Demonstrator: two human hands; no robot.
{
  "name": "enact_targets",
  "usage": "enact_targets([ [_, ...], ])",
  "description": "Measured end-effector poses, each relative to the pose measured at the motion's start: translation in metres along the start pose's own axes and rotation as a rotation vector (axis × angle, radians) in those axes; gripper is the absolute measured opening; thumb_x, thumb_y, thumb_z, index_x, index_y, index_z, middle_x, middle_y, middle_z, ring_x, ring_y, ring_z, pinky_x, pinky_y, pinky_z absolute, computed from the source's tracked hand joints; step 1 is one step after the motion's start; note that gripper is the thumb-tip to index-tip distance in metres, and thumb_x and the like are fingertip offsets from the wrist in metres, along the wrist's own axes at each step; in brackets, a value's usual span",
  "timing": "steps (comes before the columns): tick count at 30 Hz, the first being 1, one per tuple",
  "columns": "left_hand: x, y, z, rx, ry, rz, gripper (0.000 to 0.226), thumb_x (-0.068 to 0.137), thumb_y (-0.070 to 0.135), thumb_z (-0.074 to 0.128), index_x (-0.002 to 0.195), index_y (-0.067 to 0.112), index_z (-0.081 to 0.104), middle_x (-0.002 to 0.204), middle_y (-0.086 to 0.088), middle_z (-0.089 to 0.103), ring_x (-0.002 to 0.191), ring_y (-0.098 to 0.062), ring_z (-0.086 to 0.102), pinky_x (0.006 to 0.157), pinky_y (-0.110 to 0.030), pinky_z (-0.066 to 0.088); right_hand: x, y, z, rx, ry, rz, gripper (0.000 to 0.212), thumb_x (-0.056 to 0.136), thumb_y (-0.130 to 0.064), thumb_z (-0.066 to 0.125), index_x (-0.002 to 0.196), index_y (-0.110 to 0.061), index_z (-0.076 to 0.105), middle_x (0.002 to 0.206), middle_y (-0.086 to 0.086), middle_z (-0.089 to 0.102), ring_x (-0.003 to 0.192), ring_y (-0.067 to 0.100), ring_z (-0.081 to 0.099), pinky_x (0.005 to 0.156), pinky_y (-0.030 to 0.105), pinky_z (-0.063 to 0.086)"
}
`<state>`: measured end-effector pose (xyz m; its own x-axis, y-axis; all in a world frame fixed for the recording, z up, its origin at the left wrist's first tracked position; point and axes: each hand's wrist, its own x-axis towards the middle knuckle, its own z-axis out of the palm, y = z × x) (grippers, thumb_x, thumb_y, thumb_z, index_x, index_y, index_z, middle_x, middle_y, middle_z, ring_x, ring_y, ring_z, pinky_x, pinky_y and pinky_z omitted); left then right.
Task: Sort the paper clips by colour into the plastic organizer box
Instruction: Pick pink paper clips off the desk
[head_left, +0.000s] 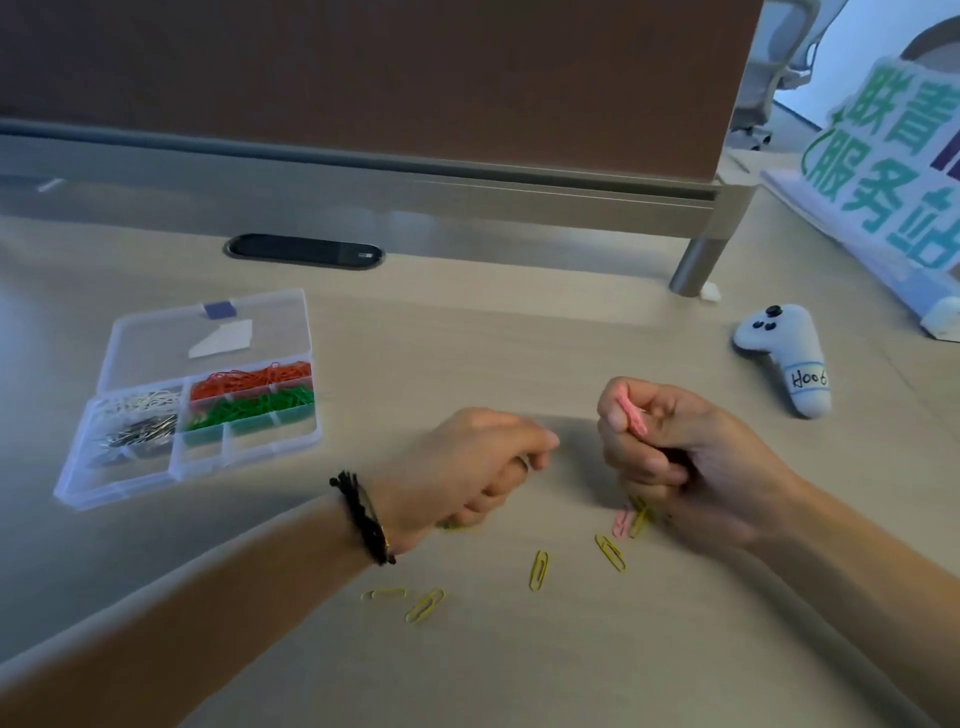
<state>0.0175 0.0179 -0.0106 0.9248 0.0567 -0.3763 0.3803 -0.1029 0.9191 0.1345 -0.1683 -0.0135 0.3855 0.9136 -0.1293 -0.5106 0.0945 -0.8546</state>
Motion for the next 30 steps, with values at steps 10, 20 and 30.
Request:
enact_targets([
  [10,0.007,0.009,0.071,1.406,0.235,0.545,0.017,0.102,0.038,0.036,0.103,0.023,0.043,0.071,0.002,0.053,0.069,-0.025,0.059,0.052,-0.033,0.026,-0.016,-0.013,-0.013,0.042,0.304,0.035,0.033,0.085,-0.032,0.039,0.061,-0.01,0.041,0.051,0.004,0.026,0.044,0.013,0.004,0.045,0.024,0.003],
  [20,0.014,0.012,0.064,1.536,0.159,0.397,0.011,0.105,0.033,0.036,0.104,0.024,0.043,0.084,0.005,0.058,0.08,-0.026,0.063,0.055,-0.035,0.022,-0.013,-0.014,-0.004,-0.4,0.391,0.079,0.03,0.094,-0.016,0.045,0.064,-0.014,0.042,0.053,0.004,0.028,0.048,0.016,0.014,0.051,0.033,0.007],
  [30,0.008,0.001,0.041,1.362,0.151,0.447,0.026,0.101,0.056,0.032,0.111,0.034,0.042,0.08,0.006,0.06,0.08,-0.021,0.06,0.069,-0.036,0.044,-0.016,-0.02,-0.003,-0.846,0.305,0.106,0.034,0.101,-0.018,0.053,0.07,-0.009,0.061,0.053,-0.006,0.033,0.047,0.009,0.026,0.044,0.018,0.021],
])
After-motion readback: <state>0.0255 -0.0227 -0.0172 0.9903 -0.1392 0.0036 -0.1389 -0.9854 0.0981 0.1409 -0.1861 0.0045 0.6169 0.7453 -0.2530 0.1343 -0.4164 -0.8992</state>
